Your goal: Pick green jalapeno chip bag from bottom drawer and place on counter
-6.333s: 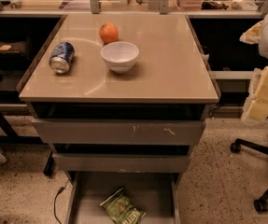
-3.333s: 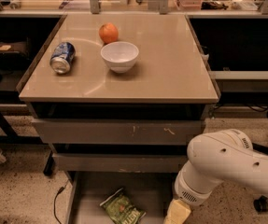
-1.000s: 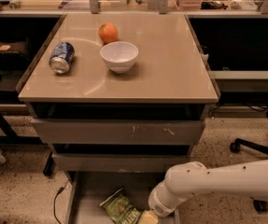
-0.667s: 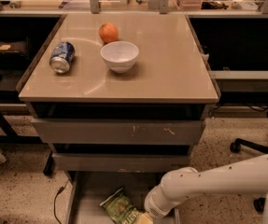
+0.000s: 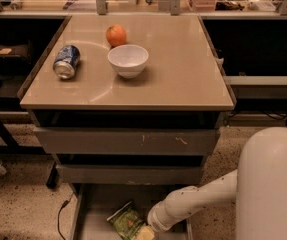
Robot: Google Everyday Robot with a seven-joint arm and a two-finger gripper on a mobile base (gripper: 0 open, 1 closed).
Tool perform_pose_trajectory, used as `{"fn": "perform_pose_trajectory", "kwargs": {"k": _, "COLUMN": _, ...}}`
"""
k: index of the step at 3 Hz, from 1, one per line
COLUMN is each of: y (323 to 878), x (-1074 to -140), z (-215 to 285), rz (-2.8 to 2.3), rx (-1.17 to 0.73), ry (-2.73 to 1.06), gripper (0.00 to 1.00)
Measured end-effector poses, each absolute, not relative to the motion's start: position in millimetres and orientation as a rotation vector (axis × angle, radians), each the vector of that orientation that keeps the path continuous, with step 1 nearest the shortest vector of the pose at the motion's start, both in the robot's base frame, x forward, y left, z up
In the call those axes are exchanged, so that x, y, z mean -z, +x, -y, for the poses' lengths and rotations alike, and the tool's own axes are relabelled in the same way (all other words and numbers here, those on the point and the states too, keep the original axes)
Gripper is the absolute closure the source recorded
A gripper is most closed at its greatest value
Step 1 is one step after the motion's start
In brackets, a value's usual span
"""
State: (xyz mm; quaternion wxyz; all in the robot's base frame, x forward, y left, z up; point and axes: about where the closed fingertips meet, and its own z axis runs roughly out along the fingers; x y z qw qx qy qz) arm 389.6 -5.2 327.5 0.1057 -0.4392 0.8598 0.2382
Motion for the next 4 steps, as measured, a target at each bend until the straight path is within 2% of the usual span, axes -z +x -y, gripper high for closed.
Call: {"fn": "perform_pose_trajectory", "kwargs": {"k": 4, "y": 410, "x": -226, "z": -30, "rz": -2.462, "rx": -0.768, "ry": -1.171, "gripper": 0.00}}
